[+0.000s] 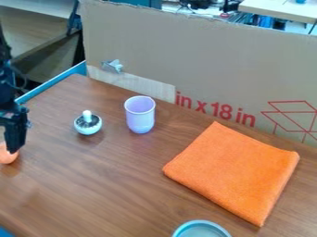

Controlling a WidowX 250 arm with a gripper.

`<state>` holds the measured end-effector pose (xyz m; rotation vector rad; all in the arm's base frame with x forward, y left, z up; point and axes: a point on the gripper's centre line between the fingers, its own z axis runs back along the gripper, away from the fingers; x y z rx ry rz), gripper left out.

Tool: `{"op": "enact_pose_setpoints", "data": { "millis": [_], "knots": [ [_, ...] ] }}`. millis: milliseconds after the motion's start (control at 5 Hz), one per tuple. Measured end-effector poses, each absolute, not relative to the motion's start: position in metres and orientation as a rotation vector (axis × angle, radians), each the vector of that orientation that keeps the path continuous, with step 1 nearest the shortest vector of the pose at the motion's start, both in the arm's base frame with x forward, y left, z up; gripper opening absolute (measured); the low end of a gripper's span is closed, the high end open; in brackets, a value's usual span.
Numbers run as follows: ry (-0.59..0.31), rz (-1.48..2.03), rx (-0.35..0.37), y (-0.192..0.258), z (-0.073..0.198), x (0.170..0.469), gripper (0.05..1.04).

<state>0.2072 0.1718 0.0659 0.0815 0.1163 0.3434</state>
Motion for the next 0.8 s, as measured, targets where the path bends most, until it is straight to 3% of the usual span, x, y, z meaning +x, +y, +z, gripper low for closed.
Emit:
{"op": "enact_pose_setpoints", "data": {
  "millis": [800],
  "knots": [
    [0.094, 0.401, 0.08, 0.186, 0.031, 0.228, 1.01]
  ]
}}
